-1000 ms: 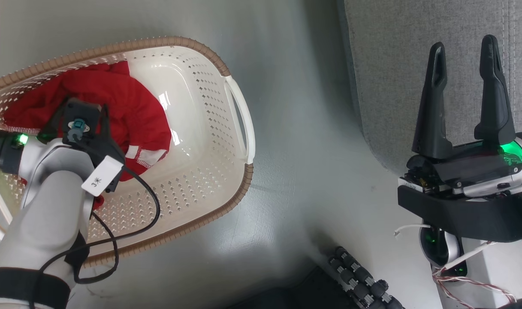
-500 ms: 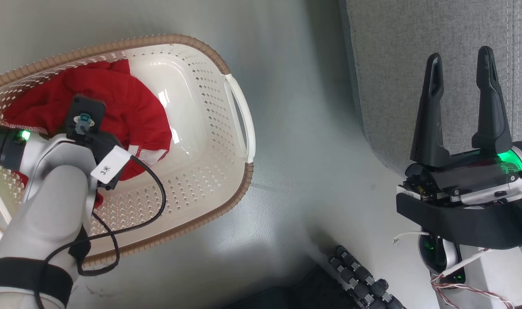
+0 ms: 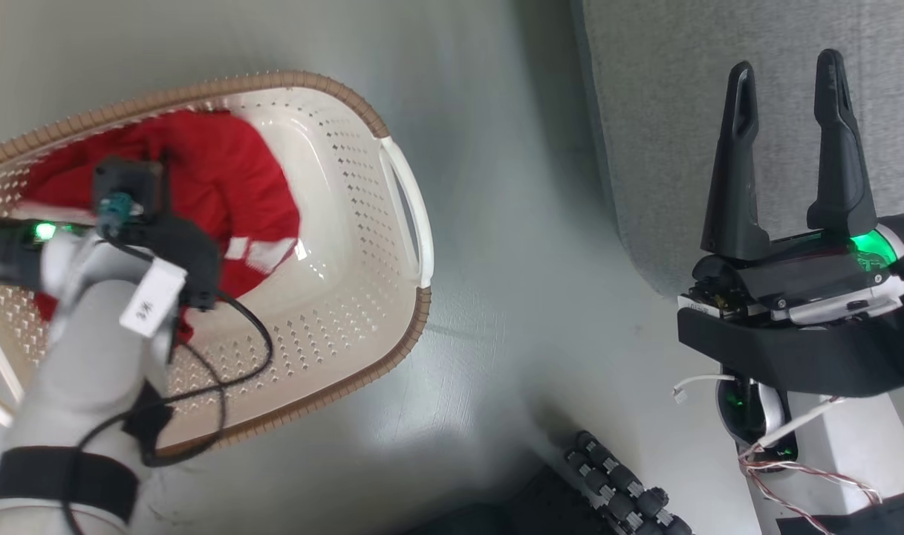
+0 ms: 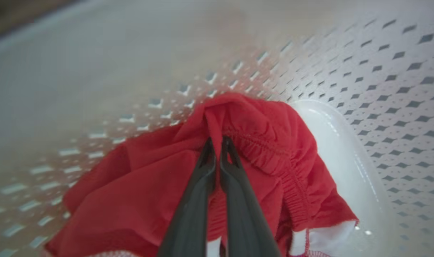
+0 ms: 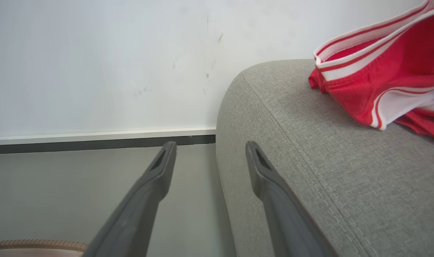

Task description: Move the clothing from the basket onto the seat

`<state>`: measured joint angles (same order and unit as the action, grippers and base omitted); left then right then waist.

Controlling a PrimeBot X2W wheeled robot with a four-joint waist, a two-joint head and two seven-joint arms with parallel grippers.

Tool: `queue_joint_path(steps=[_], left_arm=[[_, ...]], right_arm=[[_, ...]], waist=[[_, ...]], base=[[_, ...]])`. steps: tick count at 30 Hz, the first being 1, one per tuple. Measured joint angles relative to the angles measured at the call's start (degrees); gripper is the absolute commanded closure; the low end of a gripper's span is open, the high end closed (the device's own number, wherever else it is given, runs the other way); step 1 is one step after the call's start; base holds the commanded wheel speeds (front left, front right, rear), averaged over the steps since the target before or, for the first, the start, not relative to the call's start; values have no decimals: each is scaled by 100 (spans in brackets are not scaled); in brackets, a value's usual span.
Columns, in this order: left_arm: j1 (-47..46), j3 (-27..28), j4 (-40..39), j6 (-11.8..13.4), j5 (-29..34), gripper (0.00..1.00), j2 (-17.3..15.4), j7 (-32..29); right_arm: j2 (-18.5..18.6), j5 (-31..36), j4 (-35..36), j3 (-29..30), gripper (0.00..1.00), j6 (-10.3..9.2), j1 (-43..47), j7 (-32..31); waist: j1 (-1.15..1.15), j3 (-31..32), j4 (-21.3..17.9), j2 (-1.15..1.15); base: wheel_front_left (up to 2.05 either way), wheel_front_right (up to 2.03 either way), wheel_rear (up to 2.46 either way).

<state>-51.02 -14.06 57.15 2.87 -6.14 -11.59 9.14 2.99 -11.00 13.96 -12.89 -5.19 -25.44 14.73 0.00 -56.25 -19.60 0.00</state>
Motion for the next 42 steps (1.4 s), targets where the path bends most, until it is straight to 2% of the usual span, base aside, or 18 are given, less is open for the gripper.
queue_joint_path(steps=[5,11,14,25,42], left_arm=[[244,-40,-104,-267,-85,100,238,361],[713,-93,-299,-609,-214,100,364,464],[875,-119,-444,-699,-305,100,450,486],[1289,-103,-1247,-894,-493,100,465,517],[1559,-109,-2183,-951,-766,100,486,517]], right_arm=[[-1,-14,-255,26,0,16,-87,0],[-1,-15,-608,129,0,66,-111,0],[-1,-15,-766,165,0,77,-107,0],[0,-18,-1457,319,0,218,-94,0],[14,-18,-2372,377,0,474,-68,-1]], waist=[[0,207,19,0],[0,639,126,0],[0,859,186,0],[-1,1830,448,0],[0,3188,775,0]], base=[[0,0,0],[0,0,0],[0,0,0],[0,0,0],[0,0,0]])
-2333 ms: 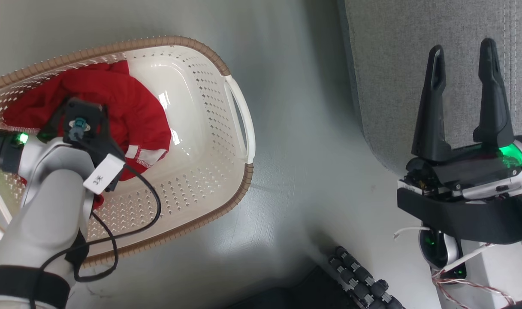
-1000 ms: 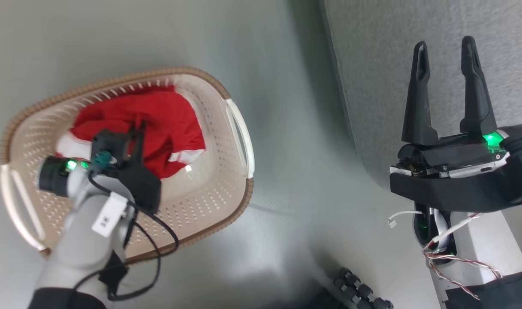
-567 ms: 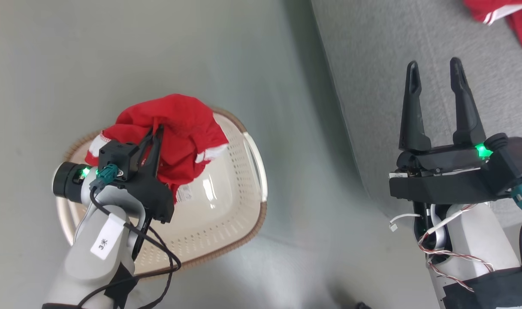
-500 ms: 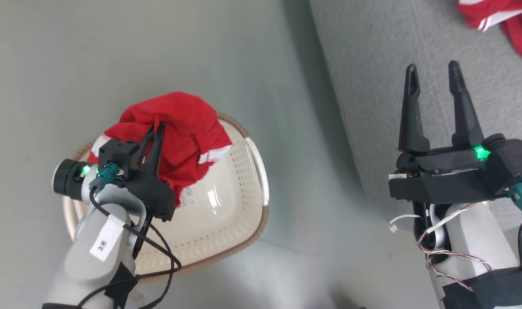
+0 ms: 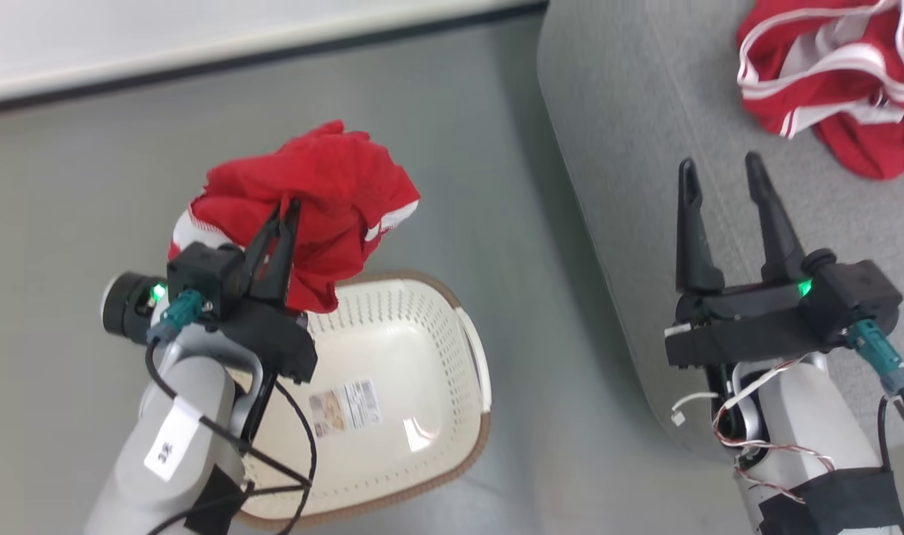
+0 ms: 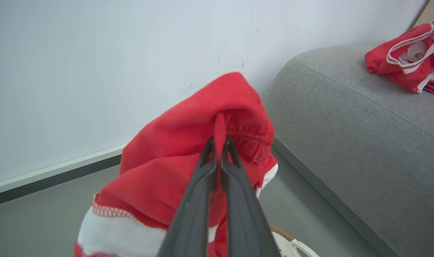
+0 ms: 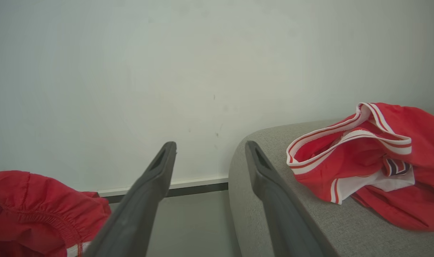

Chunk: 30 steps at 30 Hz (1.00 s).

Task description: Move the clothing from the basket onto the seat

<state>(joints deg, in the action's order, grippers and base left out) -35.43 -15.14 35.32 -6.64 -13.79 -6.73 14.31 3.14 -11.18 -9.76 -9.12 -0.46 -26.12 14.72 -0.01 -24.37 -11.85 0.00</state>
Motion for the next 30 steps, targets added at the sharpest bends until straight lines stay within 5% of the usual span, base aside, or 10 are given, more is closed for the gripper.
queue_joint_path(steps=[30], left_arm=[[1775,73,-743,-49,-552,100,-172,-69]], right_arm=[[190,81,-1121,-424,0,527,857,-1]], waist=[[-1,2544,469,0]], base=[[0,0,0]])
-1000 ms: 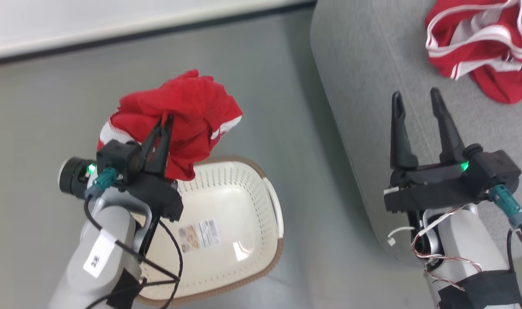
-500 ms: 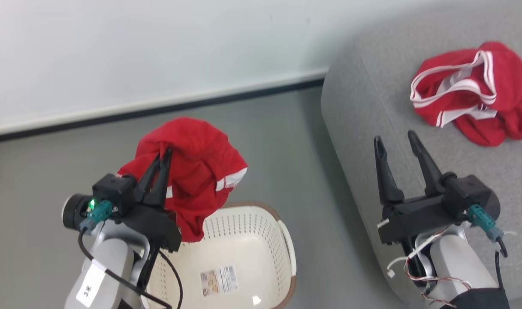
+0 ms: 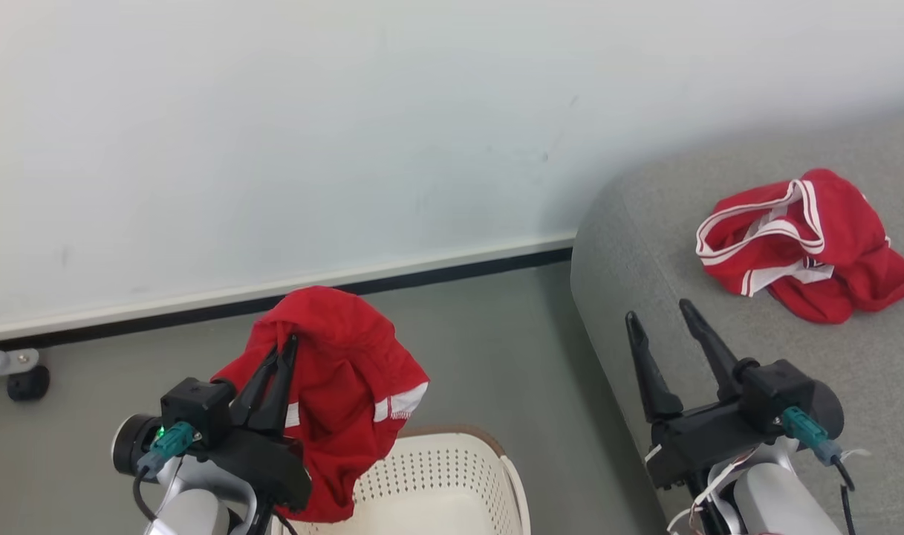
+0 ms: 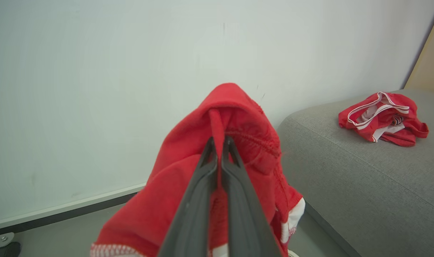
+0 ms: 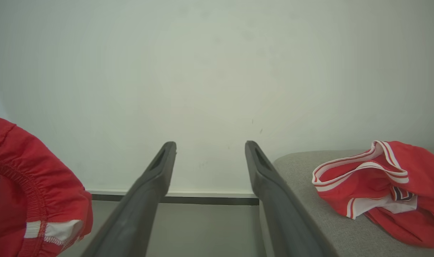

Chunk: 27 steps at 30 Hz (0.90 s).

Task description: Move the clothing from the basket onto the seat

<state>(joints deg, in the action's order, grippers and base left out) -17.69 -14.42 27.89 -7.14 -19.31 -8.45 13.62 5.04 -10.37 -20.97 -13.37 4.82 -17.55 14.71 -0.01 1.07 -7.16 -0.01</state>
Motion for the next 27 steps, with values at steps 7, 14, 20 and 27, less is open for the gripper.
queue_joint_path(steps=[7,14,20,27], left_arm=[[58,-83,-519,0,-46,100,16,-194],[36,-243,-964,0,-45,100,123,-353],[-21,-392,-1318,0,-35,100,166,-534],[-92,-582,-1693,0,-29,100,220,-706]], right_arm=[[-21,31,-102,-435,0,133,39,0],[-34,-24,-475,-935,0,225,-351,0],[1,-361,-867,-1649,0,226,-616,-1],[135,-958,-1133,-2693,0,226,-915,-1]], waist=[[1,319,83,0],[1,320,92,1],[1,284,123,1],[1,242,201,2]], base=[[0,0,0],[0,0,0],[0,0,0],[0,0,0]])
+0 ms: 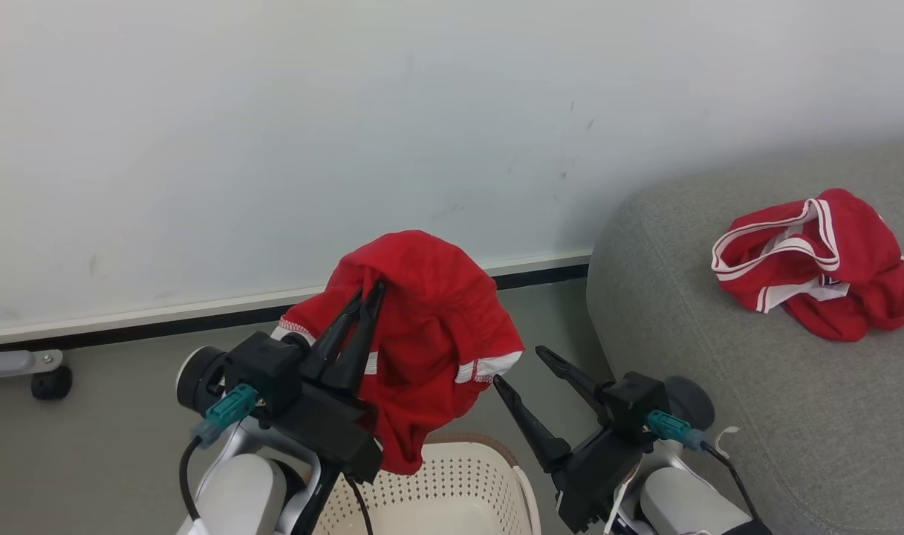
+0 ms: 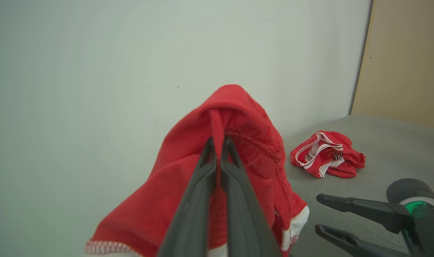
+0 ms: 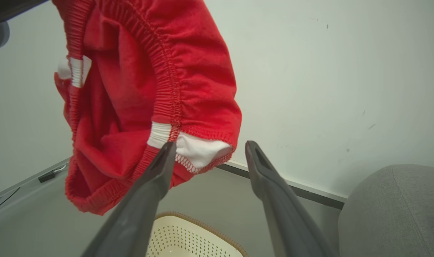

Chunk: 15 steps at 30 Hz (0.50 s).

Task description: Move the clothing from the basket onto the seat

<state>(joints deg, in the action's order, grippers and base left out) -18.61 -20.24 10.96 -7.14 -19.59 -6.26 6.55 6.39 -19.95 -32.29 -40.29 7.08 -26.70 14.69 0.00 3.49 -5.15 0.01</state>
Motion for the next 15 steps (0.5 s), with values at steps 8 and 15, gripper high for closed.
queue_joint_path(steps=[8,15], left_arm=[[0,-111,-288,0,0,100,23,-200],[-1,-194,-459,0,0,100,47,-313]], right_arm=[[154,-660,-412,-522,0,1,-442,0],[271,-1190,-472,-1248,0,1,-700,0]], waist=[[0,-46,77,0],[0,-77,141,0]], base=[[0,0,0],[0,0,0]])
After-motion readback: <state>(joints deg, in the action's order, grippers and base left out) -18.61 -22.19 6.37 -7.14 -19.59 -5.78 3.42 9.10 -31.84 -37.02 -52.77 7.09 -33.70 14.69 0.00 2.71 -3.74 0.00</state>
